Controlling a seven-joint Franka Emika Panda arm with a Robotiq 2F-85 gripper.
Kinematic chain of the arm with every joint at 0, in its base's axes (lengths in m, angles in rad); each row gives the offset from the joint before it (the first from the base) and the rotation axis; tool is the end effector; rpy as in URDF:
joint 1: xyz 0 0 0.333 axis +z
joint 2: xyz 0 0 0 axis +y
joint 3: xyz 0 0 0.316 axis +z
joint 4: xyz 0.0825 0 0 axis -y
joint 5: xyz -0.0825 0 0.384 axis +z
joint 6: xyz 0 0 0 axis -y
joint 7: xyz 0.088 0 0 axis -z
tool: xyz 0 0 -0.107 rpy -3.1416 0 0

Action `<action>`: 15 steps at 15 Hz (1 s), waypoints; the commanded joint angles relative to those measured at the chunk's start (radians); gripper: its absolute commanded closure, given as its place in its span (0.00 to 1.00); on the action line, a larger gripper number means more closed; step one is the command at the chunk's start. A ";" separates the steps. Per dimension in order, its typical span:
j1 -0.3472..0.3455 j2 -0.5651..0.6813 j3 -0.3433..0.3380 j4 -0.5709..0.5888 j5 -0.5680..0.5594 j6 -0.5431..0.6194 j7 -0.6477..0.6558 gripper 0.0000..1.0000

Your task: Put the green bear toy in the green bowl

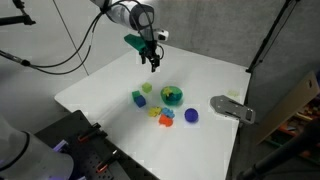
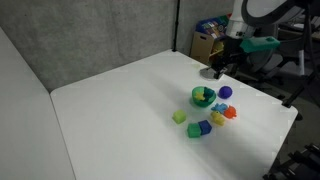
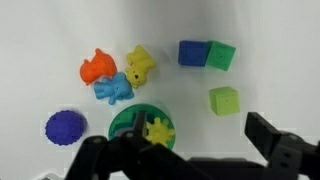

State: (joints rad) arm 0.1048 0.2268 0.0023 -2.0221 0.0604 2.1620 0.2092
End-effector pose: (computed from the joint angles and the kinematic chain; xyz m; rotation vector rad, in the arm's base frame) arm 0.5771 0.0644 0.3315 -3.0960 0.2139 0.1453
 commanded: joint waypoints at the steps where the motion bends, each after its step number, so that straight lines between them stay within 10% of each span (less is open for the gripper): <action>1: -0.021 -0.144 0.011 -0.085 -0.018 -0.082 -0.057 0.00; 15: -0.050 -0.327 0.016 0.011 -0.083 -0.302 -0.028 0.00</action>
State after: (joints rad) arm 0.0714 -0.1007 0.0024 -2.0131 -0.0247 1.8625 0.1826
